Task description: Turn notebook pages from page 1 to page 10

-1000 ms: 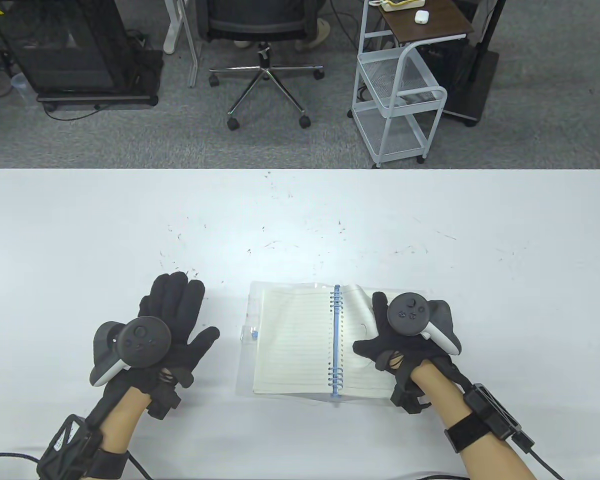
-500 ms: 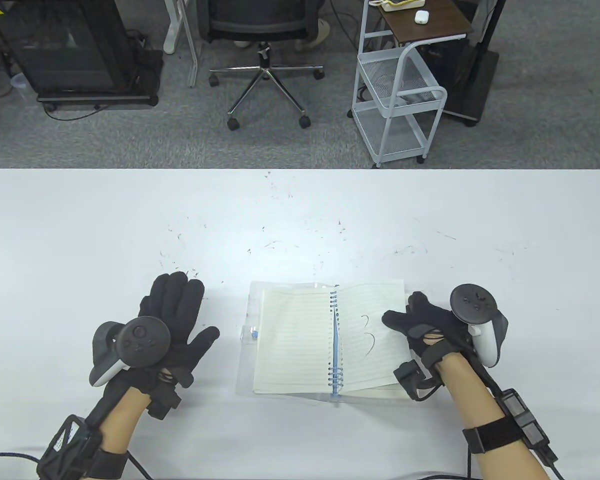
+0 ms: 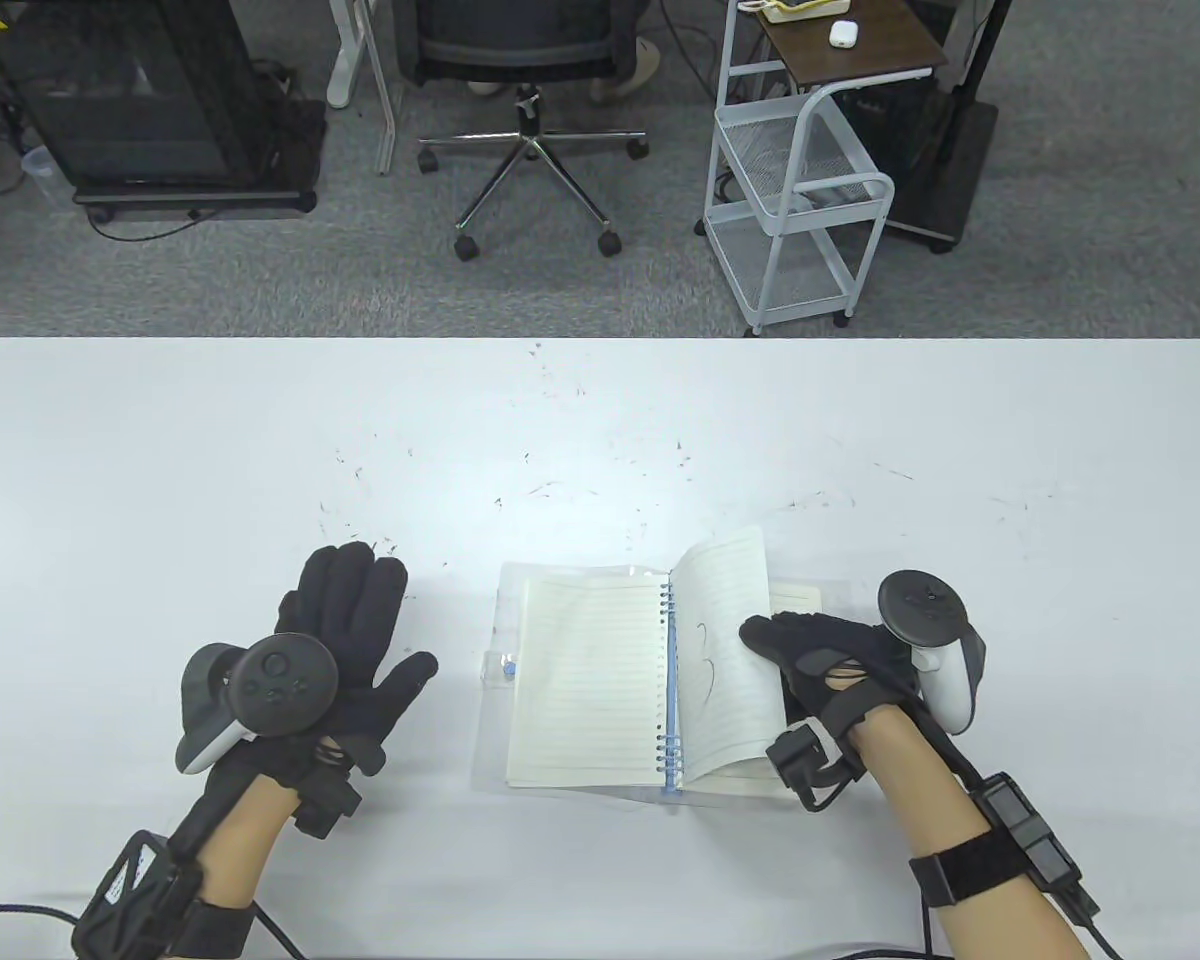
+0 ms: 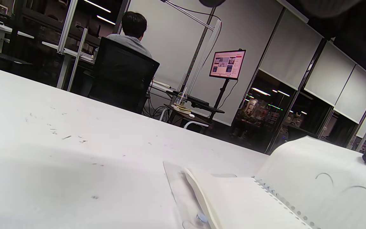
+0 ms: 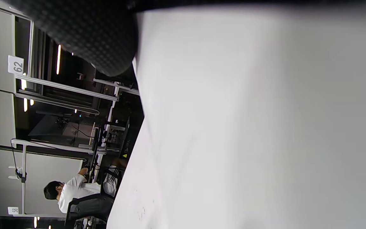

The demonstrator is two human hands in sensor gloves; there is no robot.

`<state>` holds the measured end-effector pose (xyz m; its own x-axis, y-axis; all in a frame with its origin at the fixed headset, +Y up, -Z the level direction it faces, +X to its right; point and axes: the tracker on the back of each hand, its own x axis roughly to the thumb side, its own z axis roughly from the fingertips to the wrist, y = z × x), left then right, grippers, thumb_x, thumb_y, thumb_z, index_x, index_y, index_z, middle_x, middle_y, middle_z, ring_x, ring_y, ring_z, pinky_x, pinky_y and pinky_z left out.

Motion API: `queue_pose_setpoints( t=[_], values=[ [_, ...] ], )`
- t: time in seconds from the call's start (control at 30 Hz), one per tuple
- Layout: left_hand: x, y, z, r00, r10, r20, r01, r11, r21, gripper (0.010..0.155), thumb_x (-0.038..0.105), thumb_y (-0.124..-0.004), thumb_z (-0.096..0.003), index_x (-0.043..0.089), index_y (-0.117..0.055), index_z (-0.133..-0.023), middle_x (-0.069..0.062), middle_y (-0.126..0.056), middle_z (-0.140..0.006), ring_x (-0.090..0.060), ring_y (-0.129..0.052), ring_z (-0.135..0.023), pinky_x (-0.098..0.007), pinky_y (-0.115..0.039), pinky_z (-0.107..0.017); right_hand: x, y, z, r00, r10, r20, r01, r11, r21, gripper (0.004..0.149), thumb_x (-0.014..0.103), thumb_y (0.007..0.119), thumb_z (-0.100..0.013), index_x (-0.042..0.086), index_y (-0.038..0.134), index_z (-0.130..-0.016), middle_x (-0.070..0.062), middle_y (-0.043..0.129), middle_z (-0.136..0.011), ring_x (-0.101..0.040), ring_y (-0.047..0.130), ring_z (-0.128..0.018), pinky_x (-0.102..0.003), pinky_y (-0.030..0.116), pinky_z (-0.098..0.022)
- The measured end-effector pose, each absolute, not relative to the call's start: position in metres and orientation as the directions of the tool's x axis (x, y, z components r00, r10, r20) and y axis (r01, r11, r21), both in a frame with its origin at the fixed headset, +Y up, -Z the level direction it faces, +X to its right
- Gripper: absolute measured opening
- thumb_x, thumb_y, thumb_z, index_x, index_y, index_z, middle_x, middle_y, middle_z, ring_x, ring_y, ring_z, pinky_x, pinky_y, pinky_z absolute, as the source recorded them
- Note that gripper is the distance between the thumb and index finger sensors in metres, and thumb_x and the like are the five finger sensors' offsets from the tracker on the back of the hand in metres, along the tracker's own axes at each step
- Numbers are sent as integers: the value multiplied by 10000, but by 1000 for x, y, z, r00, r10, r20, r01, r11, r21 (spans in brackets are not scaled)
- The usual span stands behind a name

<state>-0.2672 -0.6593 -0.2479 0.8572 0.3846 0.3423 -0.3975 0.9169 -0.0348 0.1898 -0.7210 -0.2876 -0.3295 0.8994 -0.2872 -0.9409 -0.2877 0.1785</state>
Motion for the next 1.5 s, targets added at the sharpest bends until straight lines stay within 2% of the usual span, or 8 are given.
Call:
queue_pose_setpoints(
  t=[0.23,0.4,0.63,0.83,1.03,1.23,1.37,1.5],
  values=[
    [-268,-657,-247,852,387,352,-405,914,-26,868,691,-623,-451,237,-356,-1140,-112,-231,-1191,-466,-184,-1140,-718,-325,-739,148,-716,-298,-396,886,-240,-910,-346,227,418,425,841,-483,92,848,-736,-255,1010,-584,-140,1161,-218,-352,976,-159],
    [-268,-657,-247,849,388,358,-408,913,-22,867,691,-623,-452,234,-359,-1140,-114,-234,-1191,-469,-186,-1139,-718,-328,-739,111,-717,-309,-498,847,-185,-851,-437,292,419,437,841,-480,109,850,-741,-259,991,-621,-147,1158,-245,-356,974,-178],
    [-268,-657,-246,847,387,365,-407,913,-24,868,692,-622,-452,235,-354,-1140,-114,-238,-1191,-469,-190,-1140,-718,-330,-739,65,-732,-322,-683,728,-61,-696,-624,356,424,436,854,-466,116,844,-745,-250,955,-684,-133,1142,-270,-350,965,-206],
    [-267,-658,-246,846,387,368,-405,914,-29,869,691,-623,-452,233,-355,-1140,-114,-240,-1191,-470,-189,-1140,-718,-331,-738,40,-748,-322,-754,656,-2,-607,-695,385,443,445,854,-462,111,837,-752,-267,915,-725,-156,1133,-305,-366,954,-232],
    [-266,-659,-247,847,382,371,-397,917,-38,869,691,-624,-451,233,-356,-1140,-115,-240,-1191,-470,-191,-1140,-718,-332,-738,31,-752,-319,-758,652,37,-595,-713,372,535,538,786,-477,90,814,-767,-277,894,-737,-166,1129,-308,-375,949,-237],
    [-266,-658,-247,847,384,367,-398,917,-39,869,691,-623,-452,232,-356,-1140,-115,-241,-1191,-470,-190,-1140,-718,-332,-739,37,-752,-319,-728,686,20,-634,-683,363,554,552,758,-483,83,804,-775,-283,892,-740,-180,1128,-313,-384,946,-238],
    [-266,-658,-247,847,384,367,-399,916,-38,868,691,-623,-452,234,-356,-1139,-114,-239,-1191,-470,-192,-1140,-718,-331,-739,52,-744,-317,-712,702,14,-658,-675,333,564,552,756,-483,80,789,-790,-290,880,-752,-201,1125,-336,-401,940,-252],
    [-267,-658,-247,847,384,367,-400,916,-35,868,691,-623,-452,234,-356,-1140,-115,-240,-1191,-471,-190,-1139,-718,-331,-739,85,-727,-314,-679,734,10,-706,-656,267,607,568,749,-485,73,739,-835,-305,837,-796,-250,1106,-404,-443,920,-297]
  ],
)
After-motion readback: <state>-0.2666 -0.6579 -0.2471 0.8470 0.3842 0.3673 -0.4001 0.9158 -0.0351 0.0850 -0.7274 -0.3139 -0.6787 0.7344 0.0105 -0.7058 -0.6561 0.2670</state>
